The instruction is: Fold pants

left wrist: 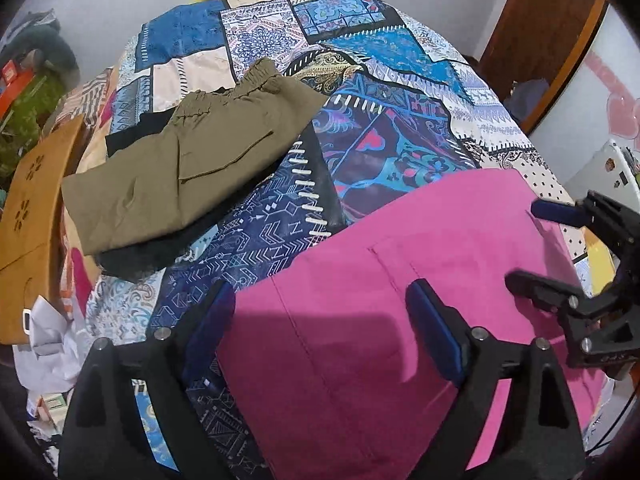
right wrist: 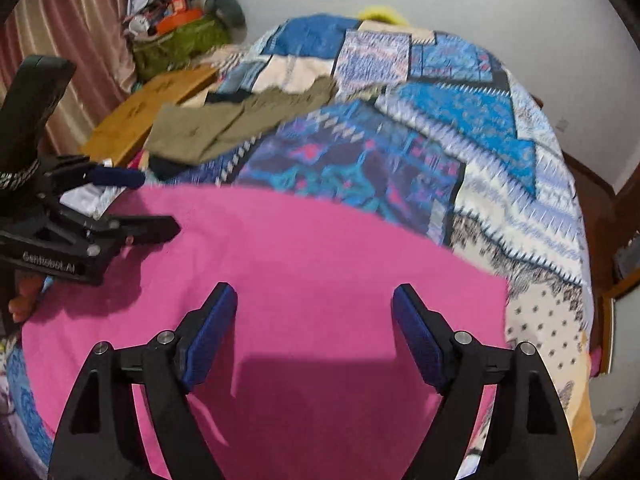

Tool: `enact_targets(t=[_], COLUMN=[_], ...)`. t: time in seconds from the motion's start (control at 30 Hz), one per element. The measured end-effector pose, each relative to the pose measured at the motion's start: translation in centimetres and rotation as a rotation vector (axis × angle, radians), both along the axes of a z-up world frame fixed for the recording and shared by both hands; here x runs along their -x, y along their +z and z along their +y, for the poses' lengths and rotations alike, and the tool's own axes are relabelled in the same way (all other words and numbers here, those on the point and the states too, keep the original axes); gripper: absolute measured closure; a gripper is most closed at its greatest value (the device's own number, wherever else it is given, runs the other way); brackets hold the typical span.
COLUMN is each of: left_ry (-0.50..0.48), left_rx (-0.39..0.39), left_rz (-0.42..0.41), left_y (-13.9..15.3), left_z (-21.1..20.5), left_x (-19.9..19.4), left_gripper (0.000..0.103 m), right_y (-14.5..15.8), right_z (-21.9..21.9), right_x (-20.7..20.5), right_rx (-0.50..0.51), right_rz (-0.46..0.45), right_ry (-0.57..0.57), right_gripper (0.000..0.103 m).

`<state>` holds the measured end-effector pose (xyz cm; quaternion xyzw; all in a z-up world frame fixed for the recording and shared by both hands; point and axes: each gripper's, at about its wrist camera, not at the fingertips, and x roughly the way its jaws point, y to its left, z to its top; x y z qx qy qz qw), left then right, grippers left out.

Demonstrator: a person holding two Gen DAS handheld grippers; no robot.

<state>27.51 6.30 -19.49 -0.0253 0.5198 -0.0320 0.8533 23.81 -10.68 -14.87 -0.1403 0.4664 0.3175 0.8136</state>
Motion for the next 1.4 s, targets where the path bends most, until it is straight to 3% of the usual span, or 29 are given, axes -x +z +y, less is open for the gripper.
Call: enact_targets(t=[0.3, 0.47, 0.7, 0.9, 1.17, 1.4], left_ry=[-0.018, -0.014, -0.009, 0.002, 0.096, 0.192], left_rx=[-0.035, -0.03, -0.115, -0.133, -0.063, 0.128], left_rz=[-0.026, -0.017, -0.051, -0.063, -0.054, -0.054], left_y=[0.4, 0.7, 1.6, 2.2, 2.8, 4.4], left_z=[0.6, 0.8, 0.2, 0.0, 1.0, 1.4], left_x=[2.2, 4.0, 7.4, 9.5, 12.8, 15.3], left_gripper=[0.007, 0.007, 0.007, 0.007, 0.007, 0.007], right_y=[-0.7, -0.6, -0.5, 0.1, 0.9, 3.7], right_z=[-3.4, -5.6, -8.5, -10.1, -11.1, -8.3], right_x=[2.6, 4.3, 6.3, 8.1, 9.8, 11.3], right_rx=[-0.019, -0.011, -0.031, -0.025, -0.039, -0.125], right_rz=[0.046, 0.012, 0.003, -0.03, -0.035, -0.108], right_ry=[-0.049, -0.089, -0.16, -0.206, -0.232, -0.158], right_gripper=[0.017, 0.016, 0.011, 0.011, 0.011, 0.011])
